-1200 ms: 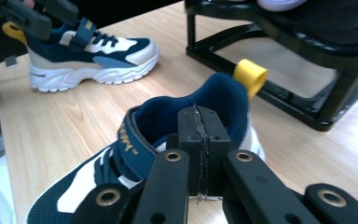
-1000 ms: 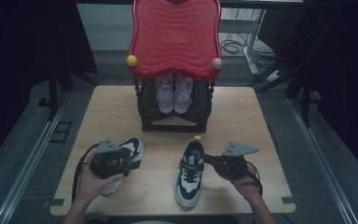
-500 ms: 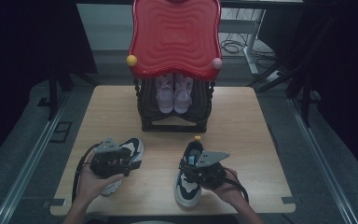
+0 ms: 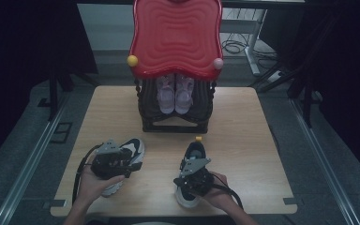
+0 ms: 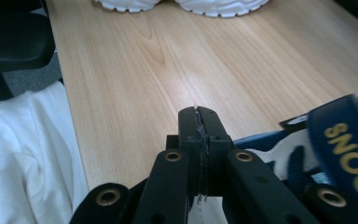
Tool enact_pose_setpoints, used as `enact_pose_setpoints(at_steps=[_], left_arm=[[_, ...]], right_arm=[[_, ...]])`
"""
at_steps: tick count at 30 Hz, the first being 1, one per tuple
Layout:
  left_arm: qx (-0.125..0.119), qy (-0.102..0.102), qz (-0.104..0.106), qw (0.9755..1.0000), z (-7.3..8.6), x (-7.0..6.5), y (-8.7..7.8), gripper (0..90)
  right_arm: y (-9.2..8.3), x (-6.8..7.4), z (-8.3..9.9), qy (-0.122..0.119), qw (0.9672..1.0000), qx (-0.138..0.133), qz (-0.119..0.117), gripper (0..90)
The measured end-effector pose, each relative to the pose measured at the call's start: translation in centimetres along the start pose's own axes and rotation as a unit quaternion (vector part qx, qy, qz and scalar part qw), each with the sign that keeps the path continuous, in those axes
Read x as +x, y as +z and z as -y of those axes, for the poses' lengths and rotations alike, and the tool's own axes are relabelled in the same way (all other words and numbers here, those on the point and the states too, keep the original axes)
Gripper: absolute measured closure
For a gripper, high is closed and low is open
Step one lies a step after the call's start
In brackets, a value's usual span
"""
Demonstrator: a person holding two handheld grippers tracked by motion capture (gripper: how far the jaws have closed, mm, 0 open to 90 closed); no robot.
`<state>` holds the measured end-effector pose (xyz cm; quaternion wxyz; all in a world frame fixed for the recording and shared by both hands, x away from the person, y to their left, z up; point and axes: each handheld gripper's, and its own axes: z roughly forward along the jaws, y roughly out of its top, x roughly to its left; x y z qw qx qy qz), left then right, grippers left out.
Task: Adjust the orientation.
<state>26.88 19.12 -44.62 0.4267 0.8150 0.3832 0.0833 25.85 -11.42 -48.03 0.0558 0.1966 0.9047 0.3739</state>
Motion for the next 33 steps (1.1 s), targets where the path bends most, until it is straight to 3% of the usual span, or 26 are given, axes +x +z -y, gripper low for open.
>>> enact_pose_setpoints(at_steps=[12, 17, 33], left_arm=[[0.005, 0.002, -0.001, 1.0, 0.1, 0.1, 0.1, 39.0], [0.005, 0.0, -0.001, 1.0, 0.2, 0.1, 0.1, 39.1], [0.005, -0.001, -0.004, 1.0, 0.3, 0.3, -0.1, 39.1]], right_arm=[[1.0, 1.1, 0.4, -0.015, 0.999, 0.041, -0.012, 89.9], [1.0, 1.3, 0.4, -0.015, 0.9988, 0.045, -0.01, 90.0], [-1.9, 0.5, 2.8, 0.004, 0.9982, 0.056, 0.02, 90.0]])
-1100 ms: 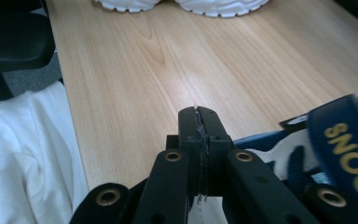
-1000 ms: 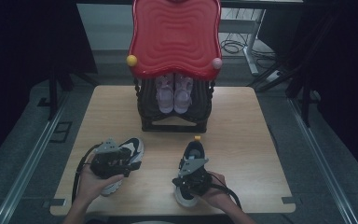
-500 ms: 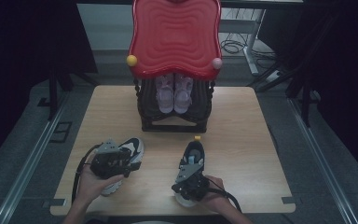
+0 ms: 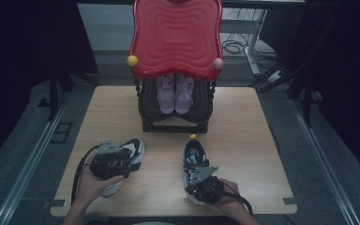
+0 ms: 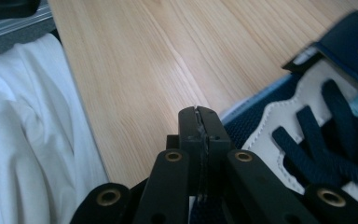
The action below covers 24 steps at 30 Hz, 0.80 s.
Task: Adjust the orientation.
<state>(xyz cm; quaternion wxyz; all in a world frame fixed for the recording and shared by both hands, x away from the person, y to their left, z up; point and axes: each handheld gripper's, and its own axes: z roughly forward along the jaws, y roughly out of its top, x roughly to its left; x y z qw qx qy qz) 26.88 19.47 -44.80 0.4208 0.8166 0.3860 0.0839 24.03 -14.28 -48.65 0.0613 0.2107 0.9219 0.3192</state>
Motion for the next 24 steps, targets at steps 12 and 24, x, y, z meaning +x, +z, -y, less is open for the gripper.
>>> enact_pose_setpoints(at_steps=[12, 24], left_arm=[[0.002, 0.0, 0.0, 1.0, 0.0, 0.0, 0.1, 39.1], [0.003, -0.001, 0.001, 1.0, 0.0, 0.1, 0.3, 39.1]], right_arm=[[-2.3, -1.9, 2.6, 0.034, 0.999, 0.0, 0.028, 90.0], [-4.1, -4.6, 4.4, 0.073, 0.9959, -0.001, 0.054, 90.0]])
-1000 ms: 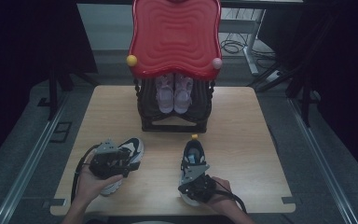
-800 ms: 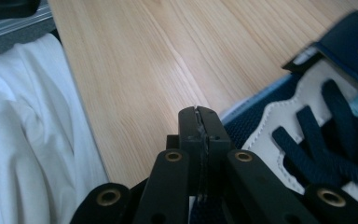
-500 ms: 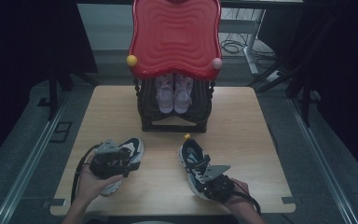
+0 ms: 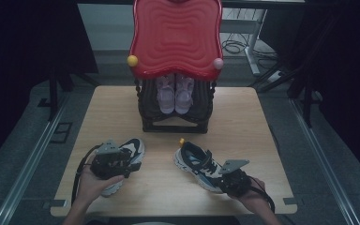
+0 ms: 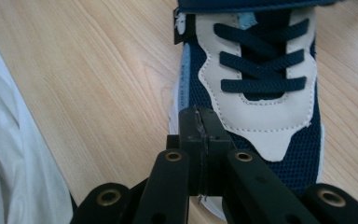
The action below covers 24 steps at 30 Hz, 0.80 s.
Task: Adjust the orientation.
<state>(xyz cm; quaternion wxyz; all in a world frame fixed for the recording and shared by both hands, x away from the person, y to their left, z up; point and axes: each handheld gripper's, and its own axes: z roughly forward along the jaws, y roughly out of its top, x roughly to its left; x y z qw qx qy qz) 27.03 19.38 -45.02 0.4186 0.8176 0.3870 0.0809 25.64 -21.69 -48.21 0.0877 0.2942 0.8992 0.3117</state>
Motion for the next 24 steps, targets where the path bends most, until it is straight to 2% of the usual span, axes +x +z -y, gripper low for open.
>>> enact_pose_setpoints(at_steps=[5, 12, 17, 24], left_arm=[[0.0, 0.0, 0.0, 1.0, 0.0, 0.0, 0.0, 39.1], [0.001, 0.0, 0.001, 1.0, 0.0, 0.0, 0.1, 39.1], [0.0, -0.001, 0.0, 1.0, 0.0, 0.1, 0.0, 39.2], [0.002, -0.001, 0.0, 1.0, 0.0, 0.1, 0.2, 39.1]], right_arm=[[-0.1, 0.0, 0.0, 0.001, 1.0, 0.0, 0.0, 90.0], [0.7, 1.0, -0.3, -0.018, 0.9995, 0.01, -0.023, 90.0], [1.0, 0.3, -0.1, -0.01, 0.9997, 0.019, -0.015, 90.0], [0.8, -0.5, 0.2, 0.0, 0.9998, 0.019, -0.005, 90.0]])
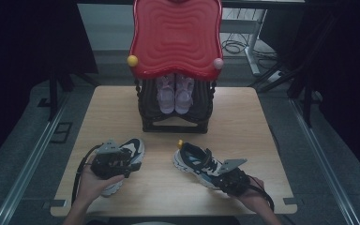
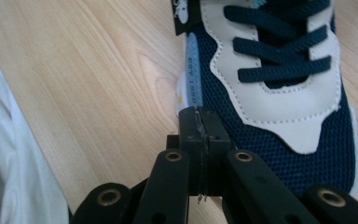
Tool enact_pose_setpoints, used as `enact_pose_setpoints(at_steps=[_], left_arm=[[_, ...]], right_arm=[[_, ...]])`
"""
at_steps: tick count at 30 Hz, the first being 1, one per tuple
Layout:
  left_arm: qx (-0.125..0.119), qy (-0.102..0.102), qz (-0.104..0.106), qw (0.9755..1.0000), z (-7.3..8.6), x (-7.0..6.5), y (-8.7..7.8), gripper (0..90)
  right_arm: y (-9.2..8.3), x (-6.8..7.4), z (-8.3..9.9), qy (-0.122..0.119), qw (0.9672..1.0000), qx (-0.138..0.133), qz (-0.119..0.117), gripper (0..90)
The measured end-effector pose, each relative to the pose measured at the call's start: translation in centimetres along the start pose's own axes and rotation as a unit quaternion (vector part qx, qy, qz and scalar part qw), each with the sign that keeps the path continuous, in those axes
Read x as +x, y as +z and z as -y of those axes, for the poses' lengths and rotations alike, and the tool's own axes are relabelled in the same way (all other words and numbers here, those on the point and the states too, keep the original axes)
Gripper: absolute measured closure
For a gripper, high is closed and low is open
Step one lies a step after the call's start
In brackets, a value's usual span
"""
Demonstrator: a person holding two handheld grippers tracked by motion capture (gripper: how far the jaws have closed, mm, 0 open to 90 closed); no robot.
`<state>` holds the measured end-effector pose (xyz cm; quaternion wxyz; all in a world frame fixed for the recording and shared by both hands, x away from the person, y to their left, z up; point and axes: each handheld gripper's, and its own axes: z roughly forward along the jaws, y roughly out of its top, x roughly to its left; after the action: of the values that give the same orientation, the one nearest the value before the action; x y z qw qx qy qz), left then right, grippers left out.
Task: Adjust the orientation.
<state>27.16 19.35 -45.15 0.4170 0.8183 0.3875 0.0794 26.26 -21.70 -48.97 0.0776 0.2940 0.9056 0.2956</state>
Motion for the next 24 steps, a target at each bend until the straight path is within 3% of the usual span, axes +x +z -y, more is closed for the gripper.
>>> enact_pose_setpoints(at_steps=[15, 24], left_arm=[[0.0, -0.001, -0.001, 1.0, 0.0, 0.1, 0.0, 39.1], [-0.002, 0.0, -0.001, 1.0, 0.0, 0.0, -0.2, 39.1]], right_arm=[[0.2, -3.7, -0.3, 0.03, 0.9995, 0.003, 0.011, 90.0], [0.5, -5.1, -0.8, 0.041, 0.999, 0.003, 0.019, 90.0]])
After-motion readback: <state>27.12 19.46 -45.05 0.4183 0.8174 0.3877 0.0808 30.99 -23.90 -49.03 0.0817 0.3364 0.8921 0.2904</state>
